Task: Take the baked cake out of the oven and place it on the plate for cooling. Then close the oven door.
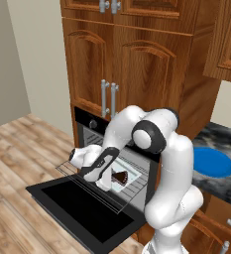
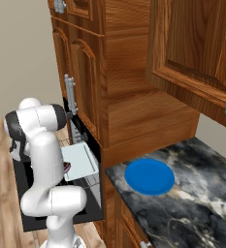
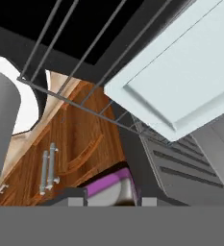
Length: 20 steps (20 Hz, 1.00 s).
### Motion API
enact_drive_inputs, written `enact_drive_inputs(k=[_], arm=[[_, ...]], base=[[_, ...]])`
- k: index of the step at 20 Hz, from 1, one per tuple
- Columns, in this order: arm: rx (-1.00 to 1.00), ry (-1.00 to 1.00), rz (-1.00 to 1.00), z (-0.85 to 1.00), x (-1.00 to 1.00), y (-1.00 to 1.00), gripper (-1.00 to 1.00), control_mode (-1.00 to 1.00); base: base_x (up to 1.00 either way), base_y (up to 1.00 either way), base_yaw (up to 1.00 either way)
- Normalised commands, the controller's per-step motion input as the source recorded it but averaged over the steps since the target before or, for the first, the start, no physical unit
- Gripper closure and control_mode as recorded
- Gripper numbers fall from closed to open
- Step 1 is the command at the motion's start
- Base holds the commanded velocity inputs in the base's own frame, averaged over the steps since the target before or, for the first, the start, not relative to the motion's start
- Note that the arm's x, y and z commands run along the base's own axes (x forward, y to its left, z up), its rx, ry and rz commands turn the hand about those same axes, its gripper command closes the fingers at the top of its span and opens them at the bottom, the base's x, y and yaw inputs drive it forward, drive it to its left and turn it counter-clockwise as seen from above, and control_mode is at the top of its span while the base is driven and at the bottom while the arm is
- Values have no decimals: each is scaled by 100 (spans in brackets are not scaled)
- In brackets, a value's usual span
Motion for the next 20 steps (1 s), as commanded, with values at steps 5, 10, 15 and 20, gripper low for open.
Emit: enact_drive_inputs(k=[5, 10, 15, 20], arm=[[0, -14, 0, 100, -96, -9, 100, -100], [0, -5, 0, 100, -78, -39, 100, -100], [0, 3, 3, 100, -58, -64, 100, -100], [0, 19, 10, 97, -37, -89, 100, -100]], base=[[0, 0, 0], [0, 0, 0], [0, 0, 0], [0, 0, 0]])
